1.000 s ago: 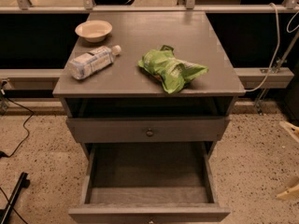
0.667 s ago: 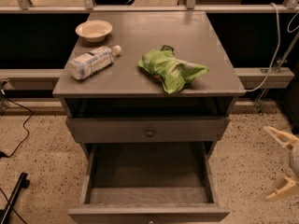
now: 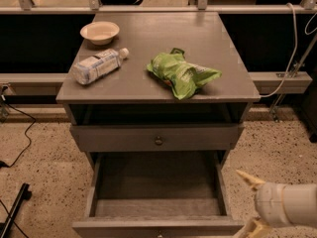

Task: Close middle drawer

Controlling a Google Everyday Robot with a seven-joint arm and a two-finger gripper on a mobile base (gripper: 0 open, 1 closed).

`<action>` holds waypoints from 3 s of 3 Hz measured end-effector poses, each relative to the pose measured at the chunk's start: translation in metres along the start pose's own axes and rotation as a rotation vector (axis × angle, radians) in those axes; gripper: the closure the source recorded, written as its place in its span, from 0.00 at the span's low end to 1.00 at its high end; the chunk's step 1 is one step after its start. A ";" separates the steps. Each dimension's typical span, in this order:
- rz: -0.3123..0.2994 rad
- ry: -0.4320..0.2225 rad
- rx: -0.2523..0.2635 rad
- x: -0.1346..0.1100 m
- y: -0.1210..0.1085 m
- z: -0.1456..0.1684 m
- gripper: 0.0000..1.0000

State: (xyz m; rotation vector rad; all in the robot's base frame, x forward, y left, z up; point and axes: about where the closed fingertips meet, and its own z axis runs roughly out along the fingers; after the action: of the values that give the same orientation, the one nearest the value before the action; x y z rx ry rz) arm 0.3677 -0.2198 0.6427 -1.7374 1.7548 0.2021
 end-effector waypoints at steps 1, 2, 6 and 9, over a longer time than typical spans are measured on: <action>0.004 -0.004 -0.027 0.007 0.031 0.056 0.00; 0.010 0.007 -0.045 0.014 0.050 0.092 0.00; 0.083 -0.236 -0.172 0.015 0.084 0.139 0.96; 0.058 -0.150 -0.084 0.055 0.104 0.223 1.00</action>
Offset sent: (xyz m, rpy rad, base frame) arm -0.0214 0.0589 -0.1406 -0.0191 0.0657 0.0093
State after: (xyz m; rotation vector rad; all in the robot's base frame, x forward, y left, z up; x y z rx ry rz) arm 0.3500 -0.1349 0.4057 -1.6849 1.7101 0.4254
